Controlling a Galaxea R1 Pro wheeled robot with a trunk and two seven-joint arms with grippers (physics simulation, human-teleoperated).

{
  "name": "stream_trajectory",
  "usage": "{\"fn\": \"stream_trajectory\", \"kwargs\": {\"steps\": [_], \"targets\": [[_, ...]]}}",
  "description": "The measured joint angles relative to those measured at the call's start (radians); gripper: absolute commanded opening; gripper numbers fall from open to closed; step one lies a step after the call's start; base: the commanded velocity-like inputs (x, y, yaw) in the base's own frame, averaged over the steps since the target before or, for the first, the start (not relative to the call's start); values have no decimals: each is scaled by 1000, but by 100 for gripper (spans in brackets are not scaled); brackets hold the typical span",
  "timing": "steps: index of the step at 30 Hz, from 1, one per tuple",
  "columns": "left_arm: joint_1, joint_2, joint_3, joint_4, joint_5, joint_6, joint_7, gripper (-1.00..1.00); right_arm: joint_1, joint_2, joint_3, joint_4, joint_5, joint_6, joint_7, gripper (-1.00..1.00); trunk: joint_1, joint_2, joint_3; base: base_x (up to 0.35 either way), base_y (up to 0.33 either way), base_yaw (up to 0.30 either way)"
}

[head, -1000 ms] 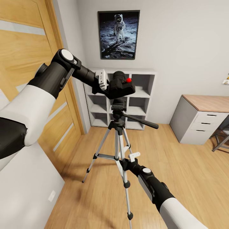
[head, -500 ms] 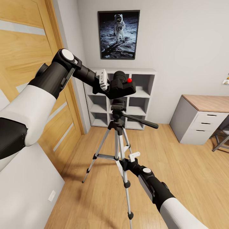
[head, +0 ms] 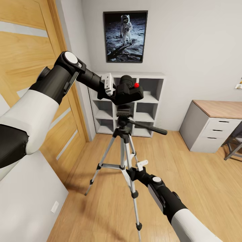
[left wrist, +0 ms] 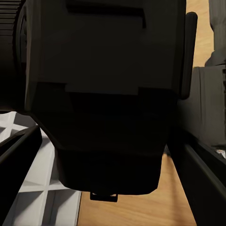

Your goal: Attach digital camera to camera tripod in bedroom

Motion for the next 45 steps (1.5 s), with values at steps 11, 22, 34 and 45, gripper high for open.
{"fn": "stream_trajectory", "kwargs": {"steps": [11, 22, 34, 45], "targets": [[-1, 6, 0, 0, 0, -1, -2, -100, 0, -52, -2, -35, -1, 10, 85, -100, 0, 0, 0, 0, 0, 0], [0, 24, -1, -1, -3, -1, -4, -100, 0, -56, -1, -38, 0, 19, 98, -100, 0, 0, 0, 0, 0, 0], [0, 42, -5, -5, -3, -1, -6, -100, 0, -55, -1, -38, 0, 20, 99, -100, 0, 0, 0, 0, 0, 0], [0, 41, -9, -20, -12, 0, -9, -100, 0, -51, 0, -31, 15, 22, 95, -100, 0, 0, 0, 0, 0, 0]]}}
